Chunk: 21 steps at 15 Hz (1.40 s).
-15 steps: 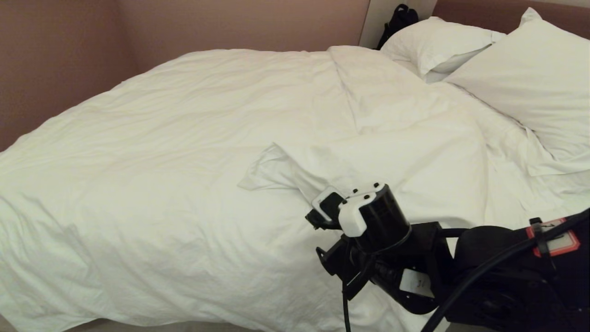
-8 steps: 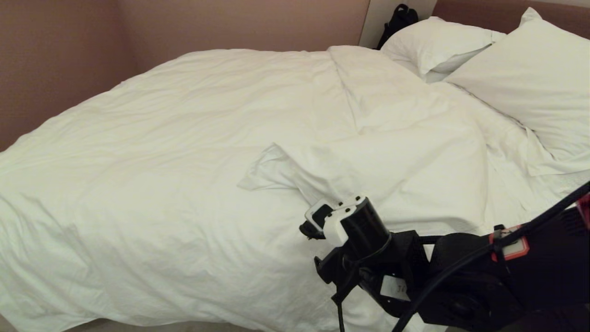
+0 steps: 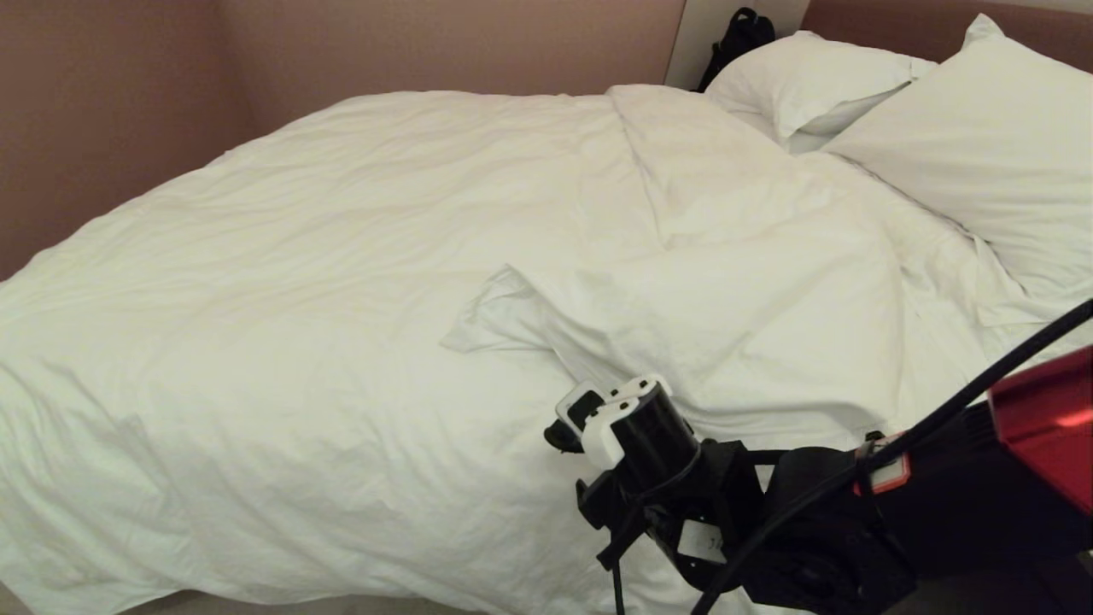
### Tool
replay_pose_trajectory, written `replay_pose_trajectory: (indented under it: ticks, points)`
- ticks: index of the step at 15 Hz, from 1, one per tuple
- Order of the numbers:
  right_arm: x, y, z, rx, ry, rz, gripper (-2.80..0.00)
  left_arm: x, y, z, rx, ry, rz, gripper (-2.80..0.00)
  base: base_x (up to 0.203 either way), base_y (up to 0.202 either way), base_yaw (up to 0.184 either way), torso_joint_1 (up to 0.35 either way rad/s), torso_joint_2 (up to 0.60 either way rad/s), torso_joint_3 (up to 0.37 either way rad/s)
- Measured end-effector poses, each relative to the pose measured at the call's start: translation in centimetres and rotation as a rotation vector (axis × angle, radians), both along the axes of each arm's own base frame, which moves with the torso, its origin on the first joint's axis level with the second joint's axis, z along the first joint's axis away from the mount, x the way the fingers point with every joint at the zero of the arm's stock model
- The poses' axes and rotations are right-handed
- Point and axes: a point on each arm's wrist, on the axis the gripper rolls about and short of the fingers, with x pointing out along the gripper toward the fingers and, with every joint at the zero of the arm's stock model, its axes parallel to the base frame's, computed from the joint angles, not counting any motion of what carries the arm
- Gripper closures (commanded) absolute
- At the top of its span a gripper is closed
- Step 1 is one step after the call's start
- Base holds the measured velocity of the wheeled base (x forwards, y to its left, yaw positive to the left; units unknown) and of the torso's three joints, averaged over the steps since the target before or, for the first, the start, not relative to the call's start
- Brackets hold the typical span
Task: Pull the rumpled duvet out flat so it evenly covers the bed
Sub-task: Flatten the corners of the folded blanket
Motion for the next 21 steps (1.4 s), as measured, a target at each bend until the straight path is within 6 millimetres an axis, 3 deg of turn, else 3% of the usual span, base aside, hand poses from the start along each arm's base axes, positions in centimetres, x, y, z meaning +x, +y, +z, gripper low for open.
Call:
replay_pose_trajectory:
  ticks: [6,10,13,18,21]
  points:
    - [2.4,-0.5,-1.4,-0.034,-0.043,-0.076,-2.80,0.0,0.0,0.0,0.000,0.000,0.000,0.00,0.000,0.000,0.000,0.000,0.00,0.000]
    - [3.5,-1.1,-1.1,-0.039,-0.088,-0.123,-2.80,0.0,0.0,0.0,0.000,0.000,-0.001,0.00,0.000,0.000,0.000,0.000,0.00,0.000]
    - [3.8,-1.6,-0.3,-0.021,-0.108,-0.143,-2.80,0.0,0.0,0.0,0.000,0.000,0.000,0.00,0.000,0.000,0.000,0.000,0.00,0.000]
    - [4.8,-2.5,2.9,0.060,-0.182,-0.176,-2.80,0.0,0.0,0.0,0.000,0.000,0.000,0.00,0.000,0.000,0.000,0.000,0.00,0.000]
    - [5.5,-3.0,2.7,0.049,-0.172,-0.200,-2.80,0.0,0.0,0.0,0.000,0.000,0.000,0.00,0.000,0.000,0.000,0.000,0.00,0.000]
